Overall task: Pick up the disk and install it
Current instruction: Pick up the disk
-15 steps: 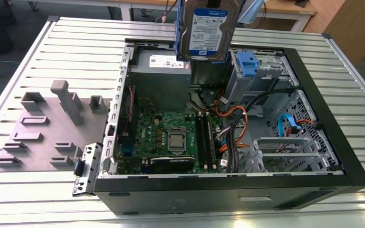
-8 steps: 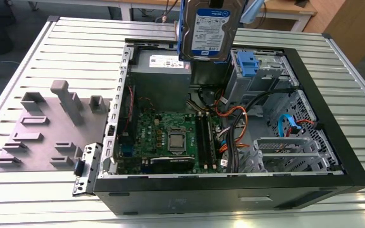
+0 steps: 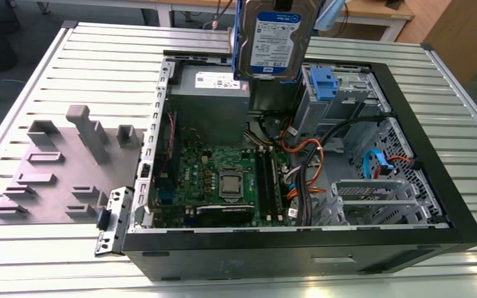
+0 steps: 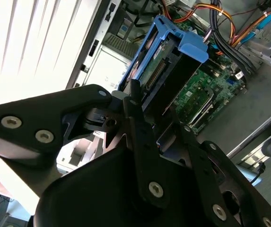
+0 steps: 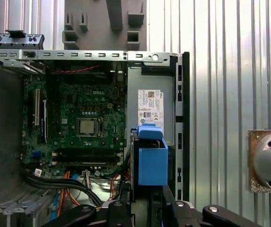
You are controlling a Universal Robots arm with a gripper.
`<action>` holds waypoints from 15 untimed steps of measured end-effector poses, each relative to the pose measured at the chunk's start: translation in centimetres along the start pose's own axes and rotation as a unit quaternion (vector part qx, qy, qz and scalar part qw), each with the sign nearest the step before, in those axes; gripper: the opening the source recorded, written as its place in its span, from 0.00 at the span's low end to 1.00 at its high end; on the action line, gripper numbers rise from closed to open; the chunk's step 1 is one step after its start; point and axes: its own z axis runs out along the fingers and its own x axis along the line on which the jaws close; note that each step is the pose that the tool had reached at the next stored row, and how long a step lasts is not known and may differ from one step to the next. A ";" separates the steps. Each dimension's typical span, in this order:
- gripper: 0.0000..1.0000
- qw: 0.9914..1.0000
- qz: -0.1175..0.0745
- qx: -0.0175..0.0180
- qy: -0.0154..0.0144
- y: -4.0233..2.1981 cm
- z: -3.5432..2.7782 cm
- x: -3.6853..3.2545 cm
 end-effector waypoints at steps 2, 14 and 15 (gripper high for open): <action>0.35 1.000 0.000 0.000 0.000 0.00 -0.01 0.14; 0.35 1.000 0.000 0.000 0.000 -0.05 -0.08 2.11; 0.35 1.000 0.000 0.000 0.000 -0.05 -0.09 2.35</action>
